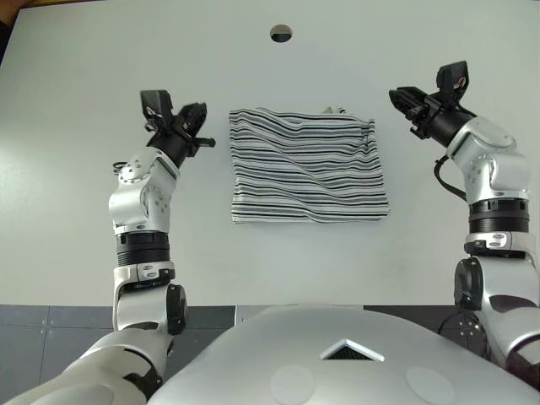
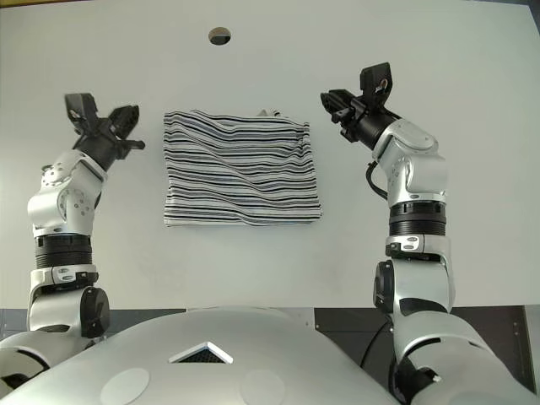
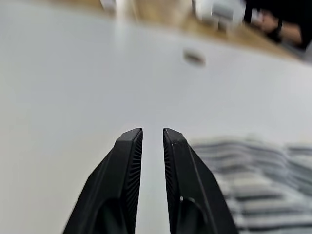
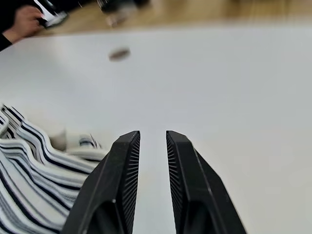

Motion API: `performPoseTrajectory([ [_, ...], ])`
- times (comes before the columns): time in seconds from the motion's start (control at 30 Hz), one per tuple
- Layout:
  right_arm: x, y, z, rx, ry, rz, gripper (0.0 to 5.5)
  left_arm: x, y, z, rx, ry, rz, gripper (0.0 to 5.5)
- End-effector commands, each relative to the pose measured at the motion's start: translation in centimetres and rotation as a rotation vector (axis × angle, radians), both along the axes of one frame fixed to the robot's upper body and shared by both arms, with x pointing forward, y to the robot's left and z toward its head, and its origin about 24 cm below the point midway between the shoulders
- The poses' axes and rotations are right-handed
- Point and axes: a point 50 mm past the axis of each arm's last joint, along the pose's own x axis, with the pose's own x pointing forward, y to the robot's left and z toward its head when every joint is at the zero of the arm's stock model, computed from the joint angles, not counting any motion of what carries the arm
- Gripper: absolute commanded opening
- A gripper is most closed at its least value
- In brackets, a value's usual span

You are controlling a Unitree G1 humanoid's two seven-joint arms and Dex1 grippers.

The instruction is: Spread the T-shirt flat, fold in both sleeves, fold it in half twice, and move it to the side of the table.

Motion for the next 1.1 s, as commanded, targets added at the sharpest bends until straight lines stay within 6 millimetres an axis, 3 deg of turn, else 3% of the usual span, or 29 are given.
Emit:
performPoseTrajectory([
  [0.03,-1.1,2.0,0.8,-0.181,-0.204,0.156,0.43,-1.0,-1.2,2.4,0.063,-0.177,-0.073,0.51],
  [0.1,-1.6,3.4,0.1,-0.275,-0.251,0.259,0.11,-2.5,-4.8,2.5,0.124,-0.215,-0.265,0.19],
  [0.2,-1.8,4.6,-1.4,-0.385,-0.242,0.377,0.10,-5.3,-9.2,1.6,0.182,-0.196,-0.528,0.14],
  [0.4,-1.5,6.9,-3.6,-0.456,-0.165,0.507,0.10,-8.4,-11.9,-0.3,0.257,-0.104,-0.731,0.14],
  [0.63,-0.4,7.8,-5.1,-0.545,-0.063,0.540,0.10,-10.9,-11.6,-4.4,0.595,0.079,-0.917,0.14],
  [0.9,-1.1,5.5,-6.5,-0.673,0.018,0.585,0.10,-10.8,-8.6,-6.0,0.791,0.217,-0.840,0.14],
  [1.0,-2.2,3.3,-7.2,-0.828,0.075,0.647,0.10,-12.0,-7.8,-5.5,0.756,0.270,-0.948,0.14],
  [1.1,-4.3,1.6,-7.6,-0.914,0.122,0.740,0.10,-11.6,-6.3,-4.1,0.840,0.274,-0.988,0.14],
])
